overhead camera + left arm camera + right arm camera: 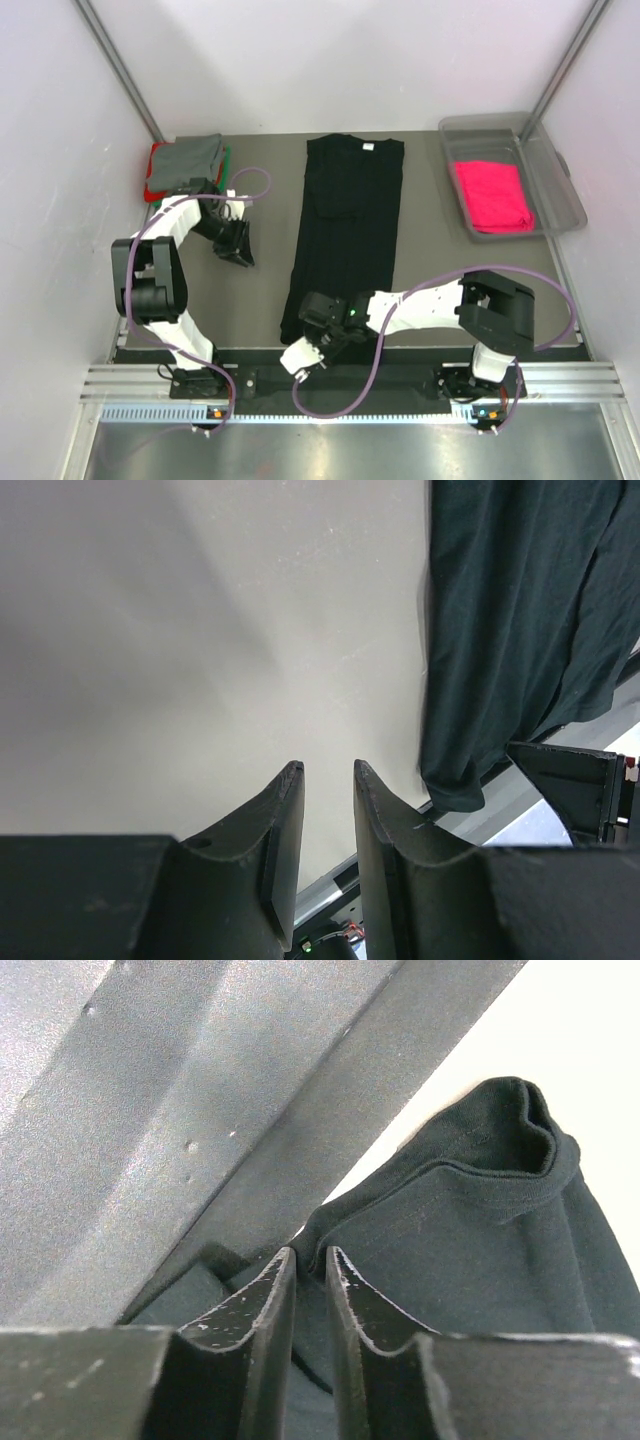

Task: Fold and stack the t-shirts
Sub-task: Fold the tshirt

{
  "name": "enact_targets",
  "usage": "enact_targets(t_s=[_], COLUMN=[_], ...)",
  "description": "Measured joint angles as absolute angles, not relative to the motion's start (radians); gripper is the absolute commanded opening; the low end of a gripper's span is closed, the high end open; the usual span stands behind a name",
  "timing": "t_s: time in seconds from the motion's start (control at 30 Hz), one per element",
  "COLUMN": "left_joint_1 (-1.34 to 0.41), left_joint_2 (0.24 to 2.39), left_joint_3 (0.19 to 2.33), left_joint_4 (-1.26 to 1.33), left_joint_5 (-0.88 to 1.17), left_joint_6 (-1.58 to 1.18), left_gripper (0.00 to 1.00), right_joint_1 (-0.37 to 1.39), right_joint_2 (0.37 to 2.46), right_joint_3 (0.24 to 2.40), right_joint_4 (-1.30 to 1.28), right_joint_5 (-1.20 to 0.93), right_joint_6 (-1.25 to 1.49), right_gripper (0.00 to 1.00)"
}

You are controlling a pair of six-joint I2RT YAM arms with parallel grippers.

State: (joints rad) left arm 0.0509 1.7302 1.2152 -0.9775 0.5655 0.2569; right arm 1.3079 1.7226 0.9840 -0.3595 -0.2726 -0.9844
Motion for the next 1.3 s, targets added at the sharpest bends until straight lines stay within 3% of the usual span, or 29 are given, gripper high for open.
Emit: enact_targets(t_s=[0.87,1.3], left_joint_1=[0.051,0.051], left_joint_2=[1.714,1.710], left_joint_3=[1.197,1.190], left_joint_4=[-0.979,-0.979], left_joint_5=[0.575,0.583], left_joint_6=[0.260,0.261], left_gripper=[0.31,0.31], right_joint_1=[1.320,1.320], right_joint_2=[1.705,1.699], right_joint_3=[0.984,1.090], right_joint_4=[-0.356,-0.450], right_joint_5=[-0.181,-0.249], right_joint_6=[-0.965,-0.921], right_gripper=[0.24,0.28])
